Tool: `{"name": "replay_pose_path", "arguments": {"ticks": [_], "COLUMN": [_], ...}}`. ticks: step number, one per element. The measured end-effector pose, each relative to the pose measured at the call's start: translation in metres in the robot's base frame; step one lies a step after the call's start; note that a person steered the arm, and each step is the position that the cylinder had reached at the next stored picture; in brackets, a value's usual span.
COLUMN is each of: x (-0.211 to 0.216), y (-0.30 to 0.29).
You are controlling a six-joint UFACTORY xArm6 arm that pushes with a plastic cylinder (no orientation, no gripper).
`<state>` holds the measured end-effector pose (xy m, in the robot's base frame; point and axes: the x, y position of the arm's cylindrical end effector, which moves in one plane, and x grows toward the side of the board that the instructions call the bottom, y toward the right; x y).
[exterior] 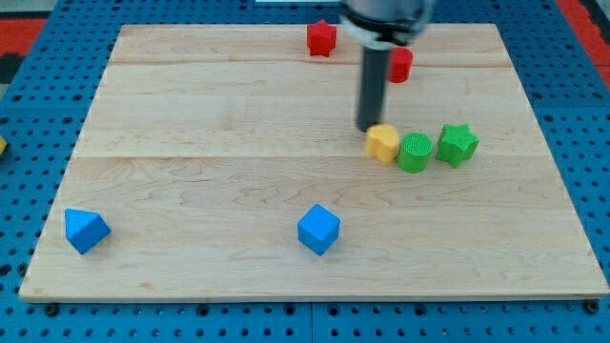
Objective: Nudge the blue cube up a bit
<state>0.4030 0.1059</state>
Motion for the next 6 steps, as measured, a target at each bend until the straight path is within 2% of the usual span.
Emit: {"name": "replay_pose_path", "arguments": {"ticks": [1,2,3,4,5,6], "x": [0.002,0.032,0.096,0.149,0.188,0.158], "y": [-0.023,-0.07,-0.004,-0.011,-0.104,-0.161]}}
